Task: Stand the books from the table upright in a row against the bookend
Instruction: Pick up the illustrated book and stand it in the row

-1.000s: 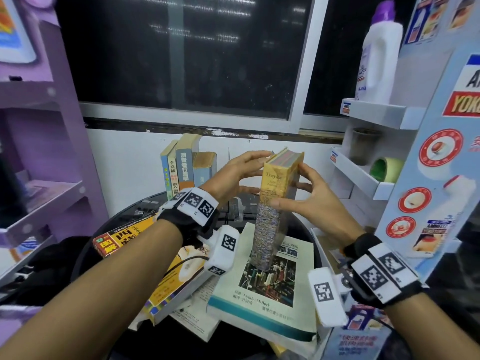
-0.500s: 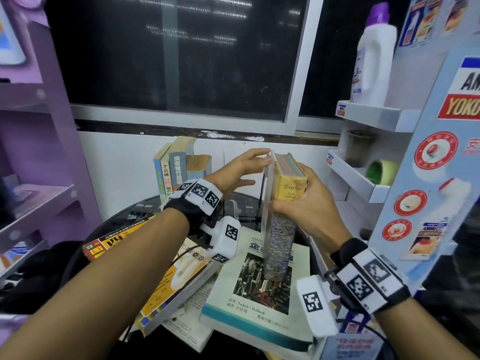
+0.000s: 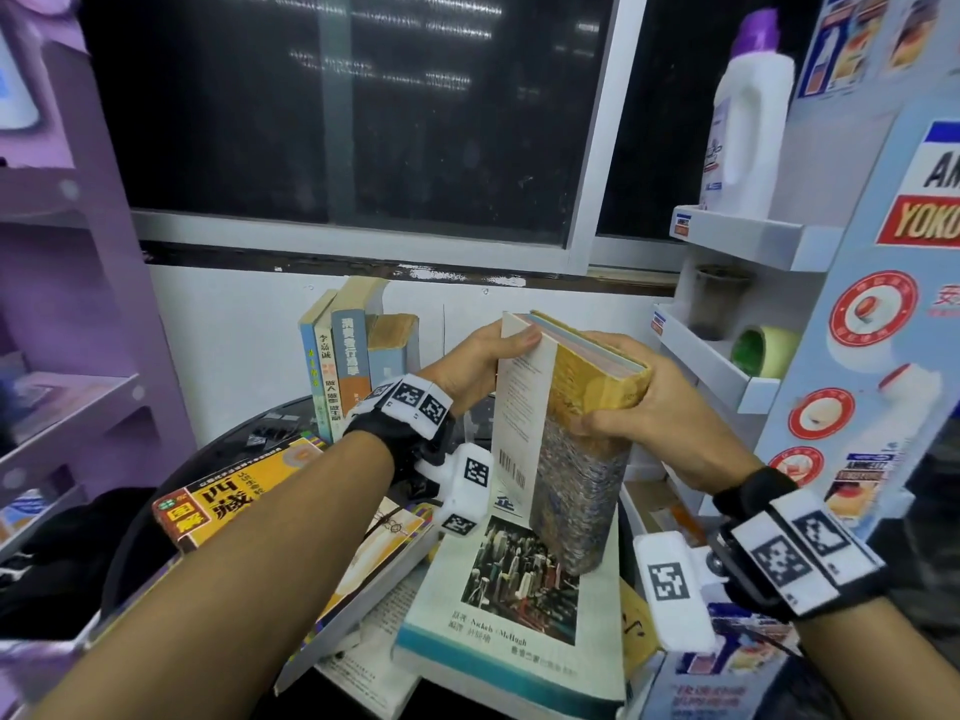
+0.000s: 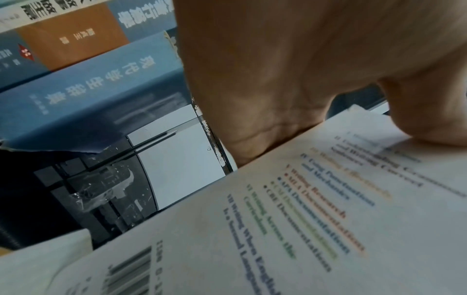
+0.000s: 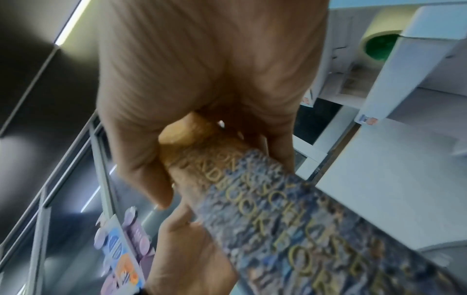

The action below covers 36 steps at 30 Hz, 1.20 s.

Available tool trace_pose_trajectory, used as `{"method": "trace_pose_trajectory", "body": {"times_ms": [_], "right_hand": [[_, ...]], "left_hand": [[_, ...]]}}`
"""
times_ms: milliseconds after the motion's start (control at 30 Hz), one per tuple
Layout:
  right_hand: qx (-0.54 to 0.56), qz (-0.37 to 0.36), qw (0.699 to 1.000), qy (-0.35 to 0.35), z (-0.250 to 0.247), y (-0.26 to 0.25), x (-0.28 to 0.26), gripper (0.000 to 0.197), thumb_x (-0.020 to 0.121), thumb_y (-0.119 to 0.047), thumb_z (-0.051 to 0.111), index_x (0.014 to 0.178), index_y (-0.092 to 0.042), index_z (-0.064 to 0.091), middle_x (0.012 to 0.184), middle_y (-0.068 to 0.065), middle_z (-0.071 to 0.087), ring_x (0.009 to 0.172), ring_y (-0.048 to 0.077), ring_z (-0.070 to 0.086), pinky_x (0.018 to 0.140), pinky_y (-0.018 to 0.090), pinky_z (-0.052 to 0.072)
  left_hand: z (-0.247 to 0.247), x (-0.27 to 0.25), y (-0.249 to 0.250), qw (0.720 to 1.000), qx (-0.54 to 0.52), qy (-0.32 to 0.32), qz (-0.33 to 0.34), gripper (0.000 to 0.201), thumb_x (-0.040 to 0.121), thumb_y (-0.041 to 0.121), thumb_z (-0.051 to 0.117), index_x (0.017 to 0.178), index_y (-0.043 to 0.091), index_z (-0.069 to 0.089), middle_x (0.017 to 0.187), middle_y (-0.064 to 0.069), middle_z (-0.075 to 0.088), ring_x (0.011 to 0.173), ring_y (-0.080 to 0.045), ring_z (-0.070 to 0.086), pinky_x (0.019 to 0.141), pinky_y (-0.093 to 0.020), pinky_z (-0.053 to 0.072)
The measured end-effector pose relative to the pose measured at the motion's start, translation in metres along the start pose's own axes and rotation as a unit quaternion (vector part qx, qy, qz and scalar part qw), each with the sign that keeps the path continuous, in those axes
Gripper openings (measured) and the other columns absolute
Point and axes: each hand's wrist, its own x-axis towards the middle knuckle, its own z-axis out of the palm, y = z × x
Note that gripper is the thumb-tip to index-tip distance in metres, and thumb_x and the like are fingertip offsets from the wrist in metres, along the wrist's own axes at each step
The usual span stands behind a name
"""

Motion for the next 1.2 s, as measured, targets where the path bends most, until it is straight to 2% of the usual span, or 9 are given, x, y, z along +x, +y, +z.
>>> {"method": "trace_pose_trajectory", "body": {"times_ms": [67,200,433,533,633,767,867,1000,1200], "right_hand": [[-0.051,-0.001,0.998,0.044,0.002,-0.006,-0.002,0.067,0.052,-0.031,0.087,0.115,-0.033,0.063,0.098,-0.010,0.074,0.089,0.005,0.069,0.081,0.027,0.057],[-0.122,0.005,0.985,0.125,0.007,-0.014,-0.004,0.052,0.059,-0.026,0.089,0.105,-0.031,0.065,0.086,-0.013,0.071,0.072,-0.003,0.065,0.057,0.006,0.046],[-0.222,0.058,0.969,0.093,0.013,-0.032,0.011,0.061,0.062,-0.040,0.087,0.116,-0.029,0.062,0.102,0.002,0.066,0.085,0.014,0.063,0.059,0.018,0.043],[-0.236,0.049,0.966,0.093,0.019,-0.038,0.016,0.057,0.066,-0.038,0.086,0.117,-0.026,0.063,0.093,-0.002,0.065,0.071,0.002,0.057,0.045,0.007,0.036],[-0.218,0.034,0.969,0.107,0.027,-0.039,0.019,0.050,0.068,-0.035,0.086,0.113,-0.025,0.065,0.091,-0.004,0.068,0.070,0.000,0.059,0.046,0.007,0.036],[-0.192,0.022,0.974,0.114,0.039,-0.038,0.025,0.045,0.067,-0.033,0.087,0.106,-0.026,0.065,0.090,-0.003,0.069,0.074,0.007,0.064,0.055,0.016,0.045],[-0.177,0.016,0.978,0.113,0.047,-0.037,0.033,0.041,0.068,-0.032,0.086,0.101,-0.028,0.063,0.090,-0.003,0.069,0.077,0.009,0.065,0.058,0.019,0.048],[-0.170,0.011,0.978,0.117,0.058,-0.038,0.048,0.035,0.070,-0.032,0.085,0.096,-0.028,0.061,0.089,-0.005,0.068,0.075,0.003,0.061,0.058,0.016,0.047],[-0.175,0.017,0.978,0.112,0.075,-0.040,0.075,0.037,0.071,-0.034,0.084,0.101,-0.026,0.064,0.082,-0.009,0.060,0.078,0.006,0.054,0.063,0.017,0.044]], "left_hand": [[0.000,0.001,-0.003,1.000,-0.008,0.015,0.009,0.050,0.083,0.036,0.056,0.120,0.004,0.051,0.100,-0.010,0.061,0.091,-0.021,0.060,0.089,-0.039,0.049],[-0.002,0.002,-0.009,0.999,-0.027,0.036,0.019,0.055,0.081,0.039,0.062,0.122,0.003,0.050,0.104,-0.016,0.059,0.096,-0.029,0.058,0.095,-0.049,0.045],[-0.009,-0.001,-0.006,0.998,-0.011,0.059,0.033,0.044,0.082,0.037,0.058,0.112,0.005,0.053,0.087,-0.005,0.063,0.081,-0.020,0.061,0.084,-0.042,0.048],[-0.017,-0.004,-0.004,0.998,-0.005,0.064,0.028,0.034,0.082,0.037,0.058,0.102,0.009,0.056,0.085,-0.004,0.063,0.078,-0.019,0.061,0.082,-0.040,0.048],[-0.027,-0.009,0.003,0.997,0.037,0.066,0.024,0.025,0.082,0.041,0.057,0.092,0.018,0.058,0.077,0.005,0.065,0.074,-0.013,0.062,0.077,-0.033,0.047],[-0.050,-0.015,0.016,0.985,0.106,0.133,0.039,0.030,0.084,0.046,0.058,0.109,0.029,0.062,0.099,0.005,0.068,0.099,-0.014,0.064,0.088,-0.030,0.047],[-0.073,-0.018,0.026,0.961,0.142,0.227,0.072,0.028,0.090,0.034,0.061,0.116,0.024,0.063,0.117,0.002,0.066,0.112,-0.015,0.059,0.095,-0.032,0.043],[-0.102,-0.026,0.031,0.915,0.214,0.329,0.089,0.033,0.087,0.027,0.066,0.119,0.020,0.064,0.115,0.005,0.067,0.109,-0.011,0.060,0.098,-0.035,0.048],[-0.130,-0.032,0.026,0.842,0.408,0.352,0.021,0.047,0.082,0.040,0.066,0.126,0.022,0.059,0.131,0.000,0.058,0.116,-0.020,0.054,0.099,-0.039,0.045]]}}
